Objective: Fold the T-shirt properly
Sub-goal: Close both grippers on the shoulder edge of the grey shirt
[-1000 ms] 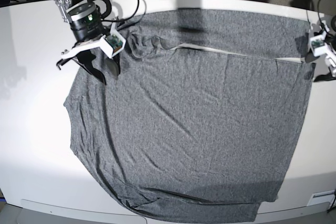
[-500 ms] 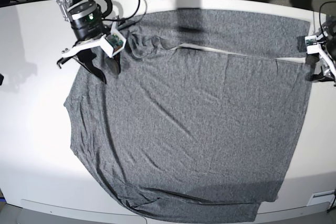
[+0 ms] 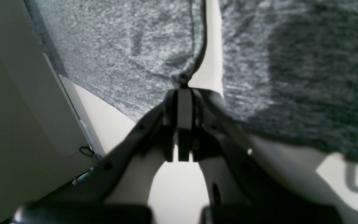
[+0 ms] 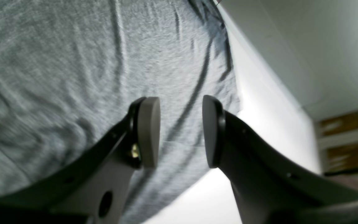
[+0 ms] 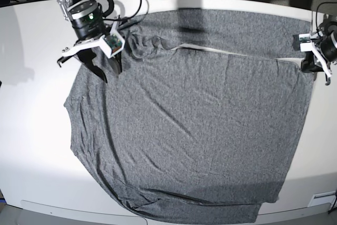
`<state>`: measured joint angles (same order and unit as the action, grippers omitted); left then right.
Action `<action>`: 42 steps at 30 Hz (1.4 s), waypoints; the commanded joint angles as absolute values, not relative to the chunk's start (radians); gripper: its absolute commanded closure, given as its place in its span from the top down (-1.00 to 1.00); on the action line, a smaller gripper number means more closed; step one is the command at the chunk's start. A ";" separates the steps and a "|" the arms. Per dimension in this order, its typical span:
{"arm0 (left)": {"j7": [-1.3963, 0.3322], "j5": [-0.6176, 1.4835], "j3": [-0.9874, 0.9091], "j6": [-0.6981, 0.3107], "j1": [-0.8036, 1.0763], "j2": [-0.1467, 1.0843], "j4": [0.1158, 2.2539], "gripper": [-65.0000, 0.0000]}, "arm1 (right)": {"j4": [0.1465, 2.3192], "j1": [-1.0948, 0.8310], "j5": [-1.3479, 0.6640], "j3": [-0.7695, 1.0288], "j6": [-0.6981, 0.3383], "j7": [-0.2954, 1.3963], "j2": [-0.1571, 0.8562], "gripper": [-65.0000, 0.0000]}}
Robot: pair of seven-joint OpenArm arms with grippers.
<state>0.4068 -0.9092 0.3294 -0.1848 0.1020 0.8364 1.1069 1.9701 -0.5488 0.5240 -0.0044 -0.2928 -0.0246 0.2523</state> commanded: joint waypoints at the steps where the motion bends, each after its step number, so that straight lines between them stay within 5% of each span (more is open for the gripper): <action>1: 0.410 -0.907 0.327 -0.194 0.099 0.857 1.112 -1.00 | 1.988 -0.545 0.471 -0.001 -0.305 -0.017 0.258 -0.29; 8: 0.411 -0.768 0.327 -0.194 0.099 0.857 1.112 -1.00 | 1.987 -0.482 0.229 -0.001 -0.349 0.211 0.258 -0.29; 15: 0.414 -0.751 0.327 -0.194 0.099 0.857 1.112 -1.00 | 1.987 -0.437 0.235 -0.001 -0.698 0.322 0.302 -0.29; 24: 0.414 -0.750 0.327 -0.194 0.099 0.857 1.112 -1.00 | 1.988 -0.536 0.292 -0.001 -0.698 0.322 0.516 -0.28; 28: 0.414 -0.750 0.327 -0.194 0.099 0.857 1.112 -1.00 | 1.988 -0.589 0.373 -0.001 -0.698 0.309 0.569 -0.06; 42: 0.414 -0.750 0.327 -0.194 0.099 0.856 1.112 -1.00 | 1.985 -0.627 0.655 -0.001 -0.698 0.105 0.604 -0.06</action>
<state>0.4126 -0.7502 0.3294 -0.1871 0.1020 0.8337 1.1069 1.9701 -0.6266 0.6563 -0.0071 -0.7074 0.1230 0.5911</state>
